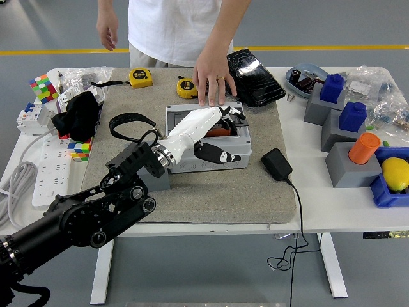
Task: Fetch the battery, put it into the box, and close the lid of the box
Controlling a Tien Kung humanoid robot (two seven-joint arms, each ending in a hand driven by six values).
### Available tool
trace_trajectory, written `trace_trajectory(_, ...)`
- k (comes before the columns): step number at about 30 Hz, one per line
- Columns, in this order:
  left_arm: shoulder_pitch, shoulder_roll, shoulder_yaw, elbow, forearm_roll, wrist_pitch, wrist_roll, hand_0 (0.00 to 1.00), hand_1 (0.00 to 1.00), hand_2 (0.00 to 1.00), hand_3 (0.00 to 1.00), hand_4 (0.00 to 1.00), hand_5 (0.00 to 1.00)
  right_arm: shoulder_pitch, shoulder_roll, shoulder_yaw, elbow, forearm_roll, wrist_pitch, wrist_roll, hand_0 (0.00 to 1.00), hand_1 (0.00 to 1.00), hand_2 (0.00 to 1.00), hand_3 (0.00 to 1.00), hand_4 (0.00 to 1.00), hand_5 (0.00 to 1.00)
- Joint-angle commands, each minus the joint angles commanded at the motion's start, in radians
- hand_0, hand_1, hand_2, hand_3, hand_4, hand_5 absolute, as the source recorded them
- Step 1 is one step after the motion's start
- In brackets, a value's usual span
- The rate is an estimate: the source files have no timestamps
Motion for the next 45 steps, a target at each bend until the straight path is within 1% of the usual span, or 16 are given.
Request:
trace_trajectory(3,0.023,0.009,-0.016,-0.036,-0.024,0.001,-0.003,0.434,0.571,0.573,0.727,0.998,0.221,-0.001,0.0,0.001,0.0,0.0,0.0,0.0,0.564,0.595,0.57,0.543,0.916,0.481)
trace_trajectory(5,0.033,0.011,-0.021,-0.046,-0.031,-0.008,0.006,0.434,0.571,0.573,0.727,0.998,0.221,-0.001,0.001,-0.002,0.0,0.001,0.0,0.0,0.564,0.595,0.57,0.543,0.916,0.481)
trace_trajectory(7,0.049,0.015,-0.033,-0.057,-0.041,-0.009,-0.001,0.434,0.571,0.573,0.727,0.998,0.221,0.0,0.001,-0.004,-0.001,0.002,0.0,0.0,0.564,0.595,0.57,0.543,0.916,0.481)
trace_trajectory(11,0.111,0.023,-0.118,-0.111,-0.102,0.015,-0.047,0.431,0.572,0.578,0.73,0.998,0.23,0.001,0.0,-0.002,0.0,0.0,0.0,0.0,0.566,0.595,0.57,0.543,0.916,0.481)
trace_trajectory(13,0.14,0.021,-0.169,-0.131,-0.161,0.026,-0.082,0.431,0.572,0.578,0.73,0.998,0.23,0.0,0.001,-0.003,0.0,0.001,0.0,0.0,0.566,0.595,0.57,0.543,0.916,0.481)
trace_trajectory(14,0.153,0.02,-0.196,-0.136,-0.199,0.031,-0.1,0.469,0.585,0.575,0.723,0.998,0.246,0.0,0.001,-0.003,-0.001,0.002,0.0,0.0,0.566,0.595,0.569,0.543,0.916,0.481)
trace_trajectory(15,0.166,0.018,-0.222,-0.141,-0.239,0.032,-0.115,0.469,0.585,0.575,0.723,0.998,0.246,0.0,0.001,-0.004,-0.001,0.002,0.0,0.0,0.566,0.595,0.569,0.543,0.916,0.481)
trace_trajectory(17,0.192,0.013,-0.265,-0.146,-0.3,0.03,-0.134,0.469,0.585,0.575,0.723,0.998,0.246,-0.001,0.001,-0.005,-0.001,0.003,0.0,0.0,0.566,0.595,0.569,0.543,0.916,0.481)
trace_trajectory(20,0.246,0.002,-0.347,-0.156,-0.431,0.022,-0.166,0.479,0.589,0.573,0.716,0.998,0.247,0.0,0.001,-0.009,-0.002,0.006,0.001,0.0,0.566,0.595,0.569,0.543,0.916,0.481)
trace_trajectory(24,0.292,-0.005,-0.42,-0.158,-0.571,0.015,-0.187,0.479,0.589,0.573,0.716,0.998,0.247,0.002,0.0,-0.013,-0.003,0.01,0.001,0.0,0.566,0.595,0.569,0.543,0.916,0.481)
trace_trajectory(28,0.319,-0.008,-0.473,-0.152,-0.68,0.007,-0.194,0.481,0.59,0.57,0.714,0.998,0.245,0.004,-0.004,-0.017,-0.004,0.014,0.002,0.0,0.567,0.595,0.57,0.543,0.916,0.481)
trace_trajectory(35,0.338,-0.011,-0.552,-0.136,-0.724,0.0,-0.194,0.483,0.591,0.567,0.701,0.998,0.248,0.011,-0.01,-0.019,-0.004,0.018,0.003,-0.001,0.567,0.595,0.57,0.543,0.916,0.481)
trace_trajectory(38,0.342,-0.006,-0.577,-0.128,-0.732,-0.003,-0.191,0.478,0.592,0.566,0.711,0.998,0.248,0.014,-0.012,-0.017,-0.003,0.017,0.003,-0.001,0.566,0.595,0.57,0.543,0.916,0.481)
trace_trajectory(45,0.358,0.007,-0.624,-0.126,-0.718,-0.012,-0.174,0.478,0.591,0.564,0.713,0.998,0.255,0.013,-0.015,-0.012,-0.003,0.016,0.006,-0.002,0.567,0.595,0.57,0.543,0.917,0.481)
